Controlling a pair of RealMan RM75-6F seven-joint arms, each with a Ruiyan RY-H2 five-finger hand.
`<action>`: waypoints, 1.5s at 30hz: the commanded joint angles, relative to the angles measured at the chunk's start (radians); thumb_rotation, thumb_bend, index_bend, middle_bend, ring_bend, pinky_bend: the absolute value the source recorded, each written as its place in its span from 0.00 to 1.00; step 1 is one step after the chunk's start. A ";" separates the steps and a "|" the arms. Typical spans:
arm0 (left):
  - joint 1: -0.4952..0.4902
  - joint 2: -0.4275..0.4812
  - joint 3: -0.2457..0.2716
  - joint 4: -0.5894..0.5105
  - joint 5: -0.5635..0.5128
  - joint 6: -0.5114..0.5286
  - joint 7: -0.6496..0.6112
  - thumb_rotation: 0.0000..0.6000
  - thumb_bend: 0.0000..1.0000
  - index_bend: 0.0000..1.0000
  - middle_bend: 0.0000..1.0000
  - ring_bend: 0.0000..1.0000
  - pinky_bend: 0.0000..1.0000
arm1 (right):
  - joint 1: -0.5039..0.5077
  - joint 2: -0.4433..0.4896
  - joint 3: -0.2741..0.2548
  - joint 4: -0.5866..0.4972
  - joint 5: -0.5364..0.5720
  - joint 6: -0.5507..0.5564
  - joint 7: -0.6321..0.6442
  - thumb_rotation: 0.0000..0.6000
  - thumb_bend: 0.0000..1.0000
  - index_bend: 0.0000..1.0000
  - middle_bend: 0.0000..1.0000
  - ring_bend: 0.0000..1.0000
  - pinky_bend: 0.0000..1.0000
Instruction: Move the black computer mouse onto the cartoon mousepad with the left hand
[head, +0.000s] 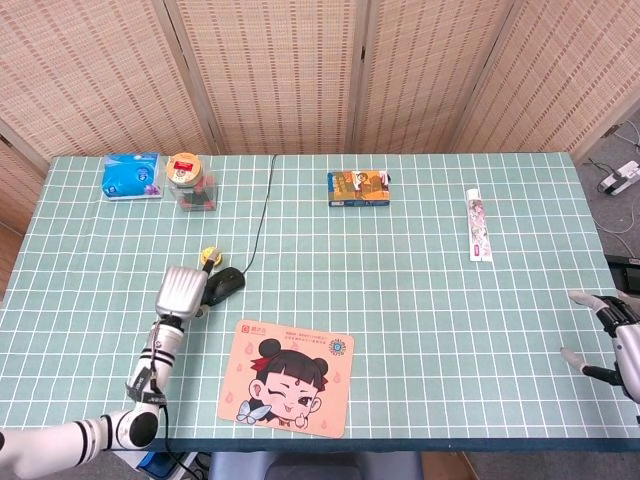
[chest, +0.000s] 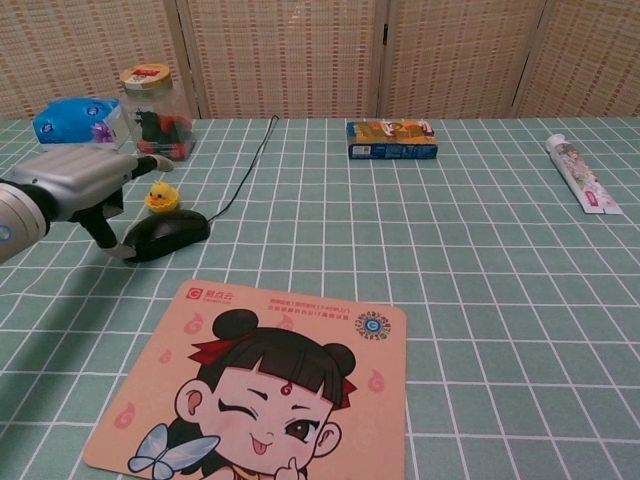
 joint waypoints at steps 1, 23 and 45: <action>0.010 0.033 -0.011 -0.063 0.000 -0.008 -0.049 1.00 0.00 0.13 1.00 1.00 1.00 | 0.000 0.000 -0.002 -0.001 -0.003 0.000 -0.002 1.00 0.14 0.23 0.30 0.23 0.44; -0.060 0.006 -0.094 -0.120 -0.294 0.026 0.055 1.00 0.00 0.39 1.00 1.00 1.00 | -0.007 0.003 0.000 0.002 -0.005 0.014 0.011 1.00 0.14 0.23 0.30 0.23 0.44; -0.119 -0.024 -0.105 -0.061 -0.458 0.016 0.081 1.00 0.00 0.40 1.00 1.00 1.00 | -0.006 0.004 0.001 0.004 -0.001 0.009 0.015 1.00 0.14 0.24 0.30 0.23 0.44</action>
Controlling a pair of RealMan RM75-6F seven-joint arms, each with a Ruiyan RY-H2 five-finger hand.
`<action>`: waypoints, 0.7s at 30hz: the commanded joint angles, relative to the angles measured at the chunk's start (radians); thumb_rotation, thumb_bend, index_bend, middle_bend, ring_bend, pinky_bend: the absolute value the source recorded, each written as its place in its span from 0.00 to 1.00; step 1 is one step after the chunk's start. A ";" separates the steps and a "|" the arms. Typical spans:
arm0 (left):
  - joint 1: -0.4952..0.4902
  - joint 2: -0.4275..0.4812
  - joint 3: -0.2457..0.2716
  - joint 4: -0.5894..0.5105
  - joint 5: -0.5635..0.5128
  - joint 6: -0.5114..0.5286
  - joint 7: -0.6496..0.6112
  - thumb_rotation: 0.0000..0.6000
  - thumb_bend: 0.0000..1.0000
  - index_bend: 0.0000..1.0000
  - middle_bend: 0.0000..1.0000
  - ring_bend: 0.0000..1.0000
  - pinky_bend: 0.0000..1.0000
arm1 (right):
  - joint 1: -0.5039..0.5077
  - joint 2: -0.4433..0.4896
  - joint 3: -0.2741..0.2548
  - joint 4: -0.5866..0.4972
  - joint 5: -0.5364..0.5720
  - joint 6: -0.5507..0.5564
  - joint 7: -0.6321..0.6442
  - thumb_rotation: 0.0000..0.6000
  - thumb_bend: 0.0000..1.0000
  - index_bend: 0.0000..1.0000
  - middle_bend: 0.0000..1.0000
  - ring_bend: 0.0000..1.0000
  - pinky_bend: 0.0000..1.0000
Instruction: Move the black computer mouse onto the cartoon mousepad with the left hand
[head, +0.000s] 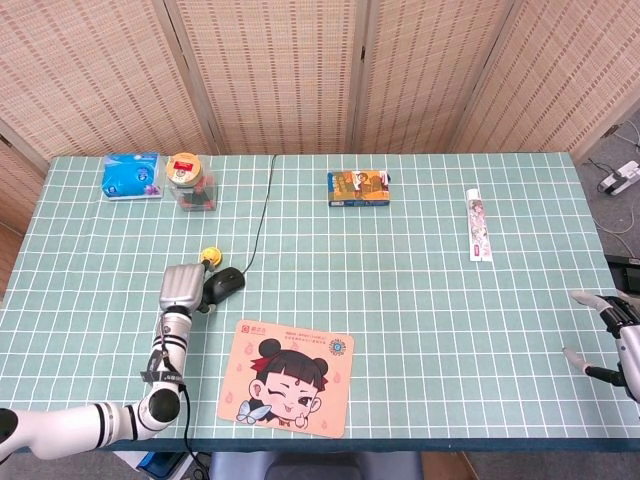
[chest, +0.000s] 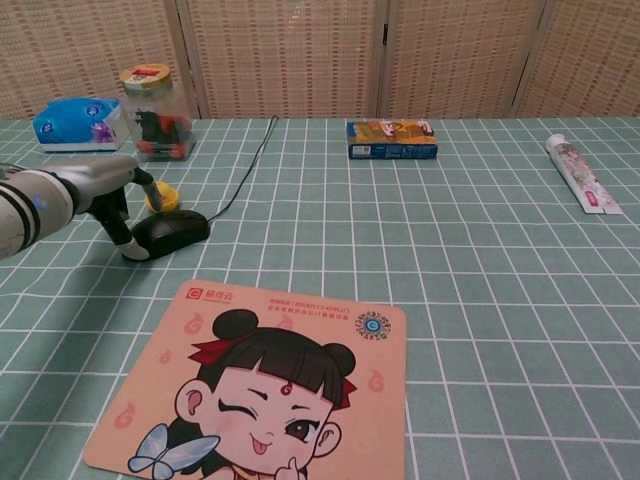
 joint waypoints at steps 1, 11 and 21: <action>-0.001 -0.006 0.000 0.005 0.001 0.008 -0.008 1.00 0.00 0.41 1.00 1.00 1.00 | 0.000 0.000 0.000 0.000 0.000 -0.001 0.000 1.00 0.14 0.24 0.30 0.23 0.44; -0.019 -0.020 0.003 0.022 -0.029 0.028 0.018 1.00 0.00 0.49 1.00 1.00 1.00 | 0.000 0.000 0.000 0.001 0.000 0.000 0.002 1.00 0.14 0.24 0.30 0.23 0.44; -0.013 -0.003 0.002 -0.023 -0.020 0.036 -0.005 1.00 0.00 0.58 1.00 1.00 1.00 | 0.001 0.002 0.002 0.004 0.005 -0.004 0.011 1.00 0.14 0.23 0.30 0.23 0.44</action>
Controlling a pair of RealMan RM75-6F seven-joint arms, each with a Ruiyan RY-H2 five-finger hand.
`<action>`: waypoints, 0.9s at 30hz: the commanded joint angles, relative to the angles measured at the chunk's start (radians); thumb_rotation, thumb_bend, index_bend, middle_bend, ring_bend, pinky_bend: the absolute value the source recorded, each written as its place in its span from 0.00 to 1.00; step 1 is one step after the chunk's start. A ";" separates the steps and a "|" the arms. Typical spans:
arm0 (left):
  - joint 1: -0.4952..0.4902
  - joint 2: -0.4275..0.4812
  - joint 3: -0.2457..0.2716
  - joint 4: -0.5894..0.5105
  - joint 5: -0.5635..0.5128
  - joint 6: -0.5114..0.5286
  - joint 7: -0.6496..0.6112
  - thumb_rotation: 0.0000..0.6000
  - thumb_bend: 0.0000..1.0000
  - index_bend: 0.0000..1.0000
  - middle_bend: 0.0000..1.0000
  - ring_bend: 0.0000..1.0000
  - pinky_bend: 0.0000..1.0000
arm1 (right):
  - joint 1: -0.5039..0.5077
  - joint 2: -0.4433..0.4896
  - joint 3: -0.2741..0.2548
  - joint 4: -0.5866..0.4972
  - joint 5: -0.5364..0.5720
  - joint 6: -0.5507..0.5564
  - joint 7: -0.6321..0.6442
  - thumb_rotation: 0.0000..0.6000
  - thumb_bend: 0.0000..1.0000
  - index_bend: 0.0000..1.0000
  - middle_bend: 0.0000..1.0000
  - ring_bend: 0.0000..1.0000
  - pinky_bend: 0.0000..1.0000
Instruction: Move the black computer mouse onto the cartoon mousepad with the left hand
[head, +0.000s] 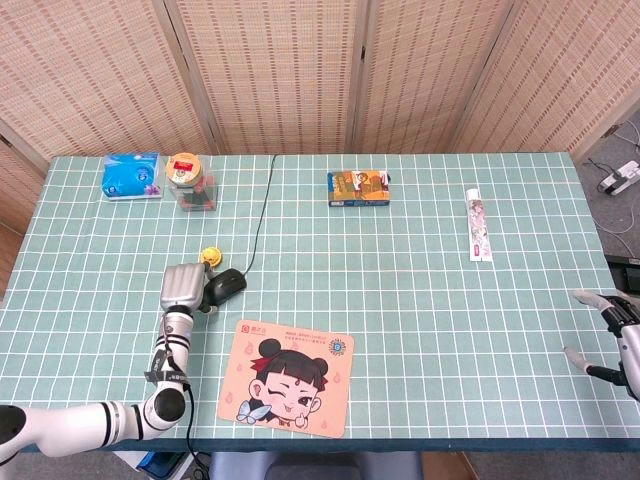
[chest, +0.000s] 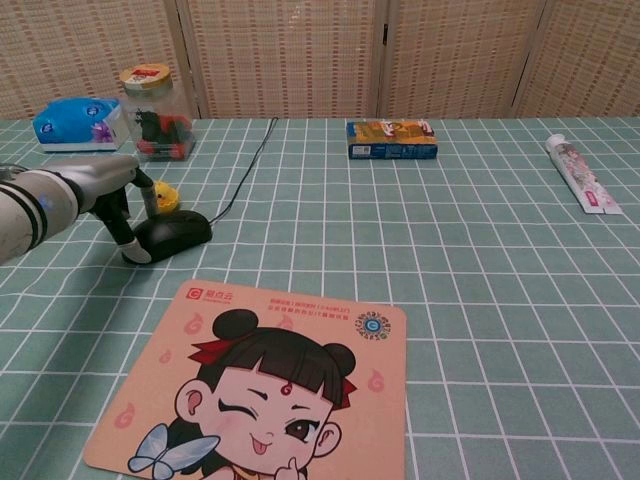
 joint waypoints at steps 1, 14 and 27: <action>0.006 0.017 0.001 -0.033 0.007 0.002 -0.011 1.00 0.00 0.58 1.00 1.00 1.00 | 0.000 0.000 0.000 0.000 0.000 0.001 0.001 1.00 0.14 0.23 0.30 0.23 0.44; 0.060 0.117 0.042 -0.238 0.113 0.074 -0.065 1.00 0.01 0.60 1.00 1.00 1.00 | -0.002 0.000 -0.001 -0.001 -0.005 0.005 0.001 1.00 0.14 0.24 0.30 0.23 0.44; 0.154 0.207 0.121 -0.397 0.271 0.121 -0.178 1.00 0.01 0.61 1.00 1.00 1.00 | -0.004 0.000 -0.004 -0.005 -0.015 0.012 -0.006 1.00 0.14 0.23 0.30 0.23 0.44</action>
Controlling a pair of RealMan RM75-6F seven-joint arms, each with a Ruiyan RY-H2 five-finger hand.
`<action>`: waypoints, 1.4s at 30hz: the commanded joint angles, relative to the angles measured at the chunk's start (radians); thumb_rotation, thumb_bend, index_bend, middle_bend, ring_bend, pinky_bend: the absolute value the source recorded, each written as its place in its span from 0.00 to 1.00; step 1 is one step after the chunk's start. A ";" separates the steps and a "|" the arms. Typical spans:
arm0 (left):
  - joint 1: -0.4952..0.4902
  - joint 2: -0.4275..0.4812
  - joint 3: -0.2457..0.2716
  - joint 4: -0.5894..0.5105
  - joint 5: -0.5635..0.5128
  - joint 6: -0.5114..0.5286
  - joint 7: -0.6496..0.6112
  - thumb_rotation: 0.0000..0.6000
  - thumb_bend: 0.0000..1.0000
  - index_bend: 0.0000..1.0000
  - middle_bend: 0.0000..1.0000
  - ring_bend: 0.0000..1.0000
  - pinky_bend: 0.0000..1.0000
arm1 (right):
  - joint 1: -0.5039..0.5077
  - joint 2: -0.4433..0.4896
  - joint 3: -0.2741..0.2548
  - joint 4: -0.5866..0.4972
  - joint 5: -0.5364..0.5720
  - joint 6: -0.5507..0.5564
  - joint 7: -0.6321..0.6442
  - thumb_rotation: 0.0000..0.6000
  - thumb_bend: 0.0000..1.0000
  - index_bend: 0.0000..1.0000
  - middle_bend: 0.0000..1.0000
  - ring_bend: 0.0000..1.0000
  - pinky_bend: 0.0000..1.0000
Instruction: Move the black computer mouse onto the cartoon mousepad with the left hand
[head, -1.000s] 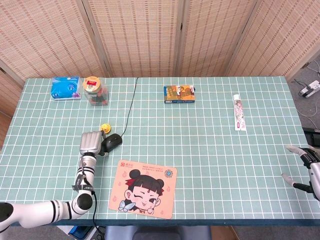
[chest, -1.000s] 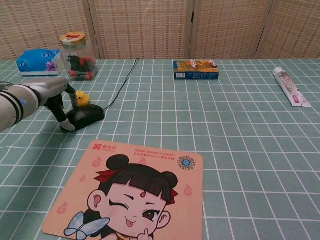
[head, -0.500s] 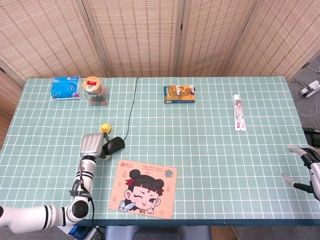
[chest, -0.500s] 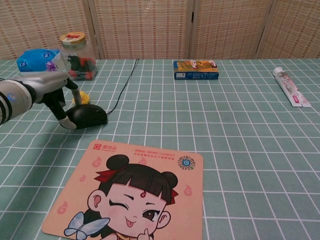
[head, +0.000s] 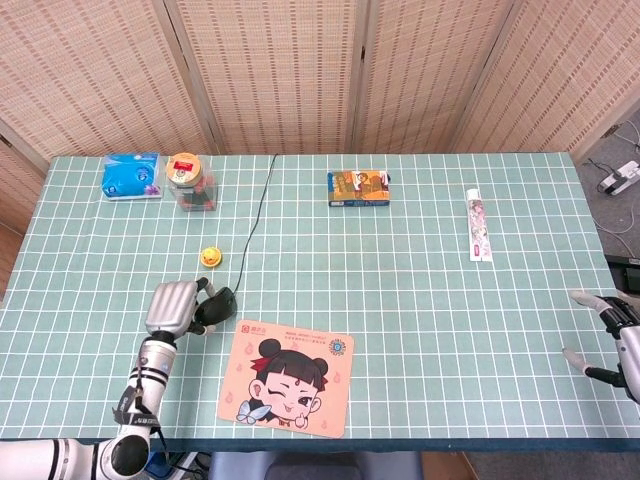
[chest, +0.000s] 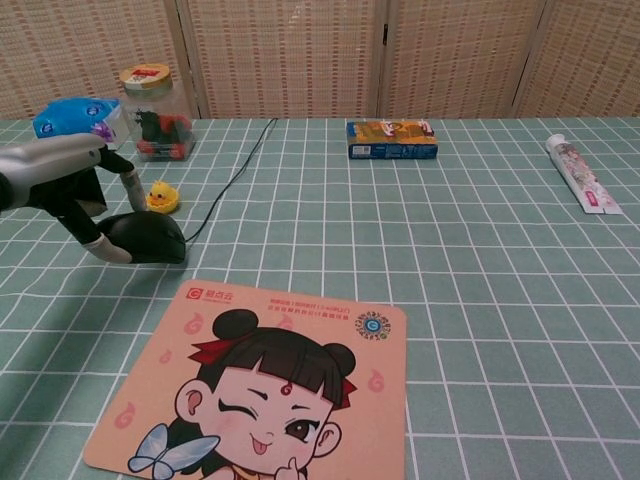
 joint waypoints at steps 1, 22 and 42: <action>0.023 0.019 0.020 -0.027 0.034 0.007 -0.030 1.00 0.01 0.61 1.00 1.00 1.00 | 0.000 0.000 0.000 -0.001 -0.001 0.001 -0.001 1.00 0.14 0.24 0.30 0.23 0.44; 0.097 0.131 0.089 -0.221 0.194 -0.134 -0.272 1.00 0.01 0.62 1.00 1.00 1.00 | -0.003 0.000 -0.001 -0.002 -0.004 0.007 -0.001 1.00 0.14 0.23 0.30 0.23 0.44; 0.138 0.049 0.142 -0.090 0.282 -0.179 -0.372 1.00 0.01 0.61 1.00 1.00 1.00 | -0.003 0.001 -0.002 -0.001 -0.005 0.006 0.001 1.00 0.14 0.24 0.30 0.23 0.44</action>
